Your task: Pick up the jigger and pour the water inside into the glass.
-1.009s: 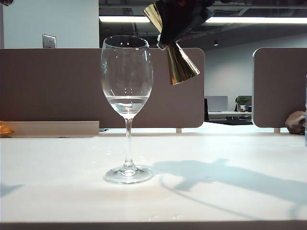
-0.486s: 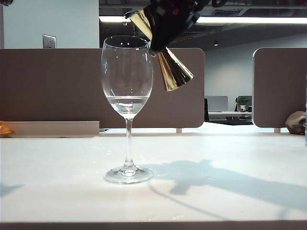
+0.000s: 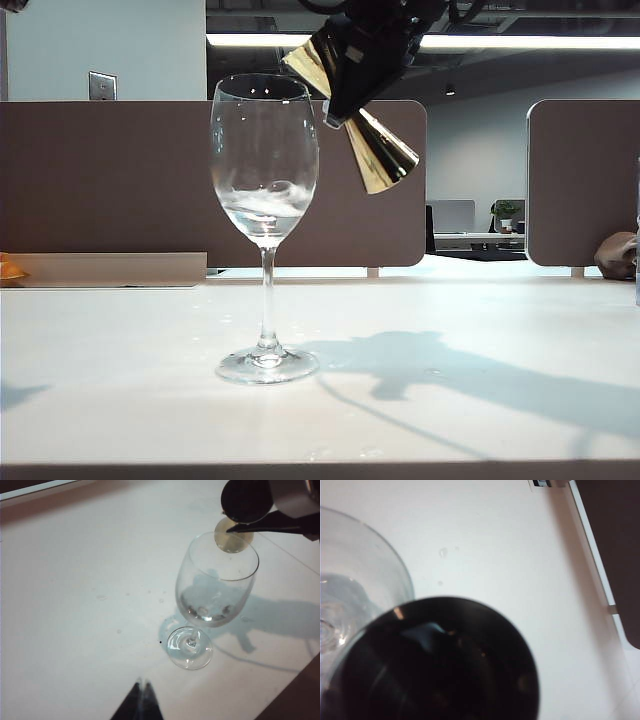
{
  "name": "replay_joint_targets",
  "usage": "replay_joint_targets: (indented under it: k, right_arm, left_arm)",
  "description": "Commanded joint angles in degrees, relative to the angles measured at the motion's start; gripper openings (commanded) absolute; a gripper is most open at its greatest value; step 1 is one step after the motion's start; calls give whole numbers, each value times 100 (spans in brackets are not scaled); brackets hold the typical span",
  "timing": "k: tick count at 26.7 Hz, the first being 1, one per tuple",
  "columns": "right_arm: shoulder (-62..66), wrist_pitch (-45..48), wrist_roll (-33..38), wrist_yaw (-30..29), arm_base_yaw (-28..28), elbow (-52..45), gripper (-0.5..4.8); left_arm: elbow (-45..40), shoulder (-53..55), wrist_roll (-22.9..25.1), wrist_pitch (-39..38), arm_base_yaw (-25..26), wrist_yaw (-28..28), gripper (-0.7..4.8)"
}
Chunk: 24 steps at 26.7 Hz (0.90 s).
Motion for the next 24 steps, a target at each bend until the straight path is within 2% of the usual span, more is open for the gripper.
replay_joint_targets:
  k: [1,8,12,24]
  right_arm:
    - [-11,114,-348,111,4,42,16]
    - [-11,466,-968,457,4,44,16]
    - [-11,640,-1119,459,4,52,16]
    - [-11,942,-2168,463,48,52,16]
  left_arm:
    - [20,-7,15,33,-4,4,-5]
    - [20,-7,15,33,-4,4,-5]
    - [20,-7,15,33,-4,4,-5]
    - [20,-4,15,35,-4,4,-5]
